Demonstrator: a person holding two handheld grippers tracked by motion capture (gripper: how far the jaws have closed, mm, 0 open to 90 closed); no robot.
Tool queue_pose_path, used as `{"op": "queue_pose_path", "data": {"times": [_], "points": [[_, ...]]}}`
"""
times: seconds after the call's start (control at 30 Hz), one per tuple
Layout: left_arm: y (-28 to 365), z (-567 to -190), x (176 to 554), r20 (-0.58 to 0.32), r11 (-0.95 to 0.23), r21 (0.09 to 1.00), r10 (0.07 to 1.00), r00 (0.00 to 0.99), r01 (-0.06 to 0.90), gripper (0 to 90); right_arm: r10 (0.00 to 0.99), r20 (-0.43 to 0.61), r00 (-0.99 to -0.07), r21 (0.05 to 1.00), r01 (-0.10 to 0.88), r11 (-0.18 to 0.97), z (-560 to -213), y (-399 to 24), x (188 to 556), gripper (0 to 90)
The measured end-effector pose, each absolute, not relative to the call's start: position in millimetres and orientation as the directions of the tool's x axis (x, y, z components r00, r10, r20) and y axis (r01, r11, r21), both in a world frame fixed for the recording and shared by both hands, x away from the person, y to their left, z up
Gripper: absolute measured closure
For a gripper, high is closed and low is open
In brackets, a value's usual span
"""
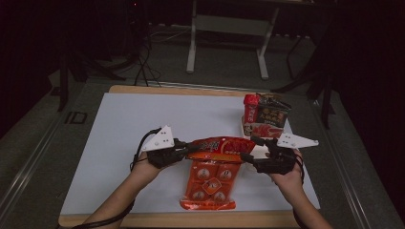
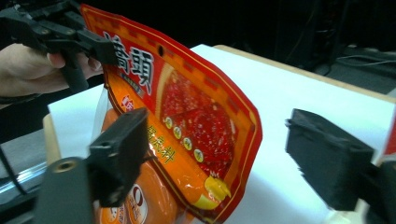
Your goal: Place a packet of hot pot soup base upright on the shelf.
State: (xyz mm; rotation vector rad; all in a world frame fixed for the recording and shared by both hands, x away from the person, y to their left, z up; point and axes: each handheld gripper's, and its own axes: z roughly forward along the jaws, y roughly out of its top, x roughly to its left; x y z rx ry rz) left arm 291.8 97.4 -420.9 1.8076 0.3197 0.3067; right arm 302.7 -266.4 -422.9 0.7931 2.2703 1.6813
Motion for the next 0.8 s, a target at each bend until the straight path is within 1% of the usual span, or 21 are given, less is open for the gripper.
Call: {"op": "queue_pose_path", "data": {"times": [0.1,0.2,0.23,0.27,0.3,0.33,0.37,0.4,0.47,0.5,0.57,0.7,0.8], "points": [[99,-422,290,0.046,-0.245,0.968,0.366,0.929,0.048,90.0,0.514,0.158,-0.843,0.929,0.304,0.212,-427,-263,307,28.5],[99,-422,289,0.047,-0.238,0.97,0.36,0.932,0.042,90.0,0.472,0.183,-0.862,0.928,0.31,0.208,-431,-261,308,39.0],[99,-422,289,0.051,-0.238,0.97,0.361,0.931,0.039,90.0,0.451,0.19,-0.872,0.926,0.312,0.214,-433,-259,308,46.4],[99,-422,289,0.047,-0.235,0.971,0.36,0.932,0.042,90.0,0.41,0.211,-0.887,0.922,0.32,0.218,-434,-258,309,52.8],[99,-422,289,0.039,-0.234,0.971,0.361,0.932,0.05,90.0,0.397,0.216,-0.892,0.923,0.319,0.215,-436,-257,308,53.8],[99,-422,288,0.035,-0.23,0.972,0.363,0.931,0.054,90.0,0.389,0.213,-0.896,0.923,0.315,0.219,-437,-256,307,57.1],[99,-422,288,0.025,-0.223,0.973,0.359,0.933,0.06,90.0,0.384,0.207,-0.9,0.921,0.312,0.235,-438,-255,306,63.4],[99,-421,287,0.026,-0.225,0.973,0.354,0.935,0.058,90.0,0.384,0.196,-0.902,0.923,0.302,0.239,-437,-255,305,66.7],[98,-418,284,0.037,-0.235,0.971,0.354,0.934,0.05,90.0,0.374,0.186,-0.908,0.921,0.295,0.257,-435,-255,303,82.8],[98,-418,283,0.039,-0.24,0.969,0.354,0.934,0.05,90.0,0.367,0.182,-0.912,0.921,0.289,0.26,-434,-255,302,87.8],[98,-415,282,0.043,-0.247,0.968,0.356,0.934,0.05,90.0,0.363,0.161,-0.918,0.92,0.273,0.282,-430,-254,298,90.0],[101,-412,280,0.034,-0.234,0.971,0.348,0.937,0.052,90.0,0.341,0.152,-0.928,0.921,0.258,0.291,-422,-255,293,90.0],[104,-406,278,0.028,-0.222,0.974,0.344,0.939,0.052,90.0,0.307,0.151,-0.94,0.928,0.242,0.284,-411,-255,285,90.0]]}}
